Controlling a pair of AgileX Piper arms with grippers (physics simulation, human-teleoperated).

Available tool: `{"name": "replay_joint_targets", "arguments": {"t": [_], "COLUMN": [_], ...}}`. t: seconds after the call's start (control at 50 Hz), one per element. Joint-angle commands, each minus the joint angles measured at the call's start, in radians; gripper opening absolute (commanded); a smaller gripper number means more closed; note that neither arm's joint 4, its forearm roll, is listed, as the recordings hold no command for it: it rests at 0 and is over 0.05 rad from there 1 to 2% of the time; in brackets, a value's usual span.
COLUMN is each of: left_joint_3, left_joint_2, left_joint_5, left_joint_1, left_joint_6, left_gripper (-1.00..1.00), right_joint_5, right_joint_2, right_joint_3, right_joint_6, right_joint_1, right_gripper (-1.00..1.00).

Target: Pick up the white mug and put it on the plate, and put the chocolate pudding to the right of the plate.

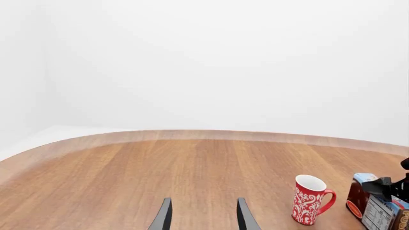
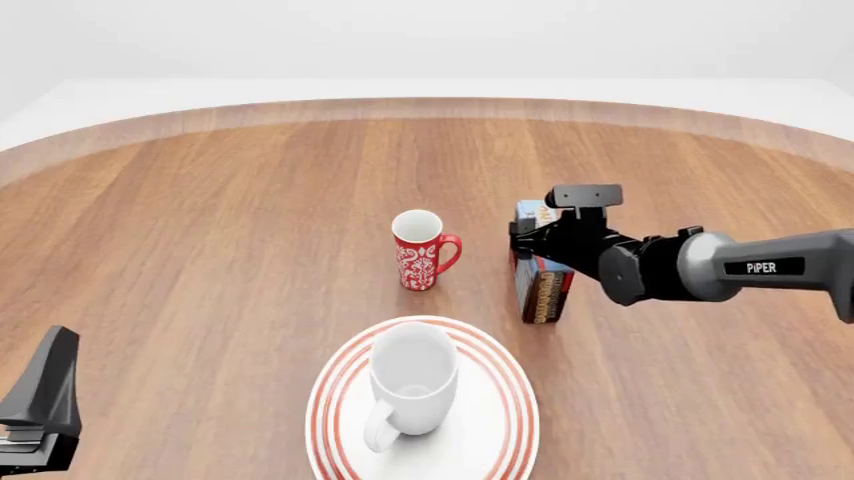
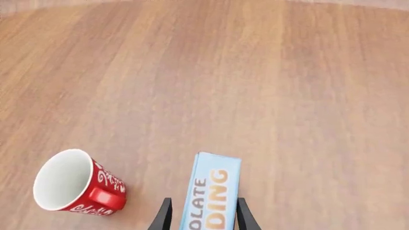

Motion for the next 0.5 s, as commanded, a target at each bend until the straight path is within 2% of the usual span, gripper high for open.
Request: {"name": "replay_joint_targets", "arguments": {"t": [0.02, 0.2, 0.22, 0.5], "left_joint_3": [0.000, 0.000, 0.000, 0.000], "left_joint_2": [0.000, 0.000, 0.000, 0.000], "left_joint_5": [0.000, 0.001, 0.001, 0.001], "left_joint_1": [-0.001, -0.001, -0.001, -0.001], "left_joint_6": [0.000, -0.001, -0.001, -0.001], "left_gripper": [1.00, 1.00, 1.00, 1.00], "right_joint_5": [-0.003, 0.002, 0.002, 0.004], "right_joint_2": [0.063, 0.067, 0.067, 0.062], "right_joint_3": [0.025, 0.026, 0.028, 0.031], "right_joint_6": [-0.034, -0.036, -0.038, -0.046], "right_joint_1": [-0.035, -0.046, -0.048, -0.051], "right_gripper": [1.00, 1.00, -1.00, -1.00]}}
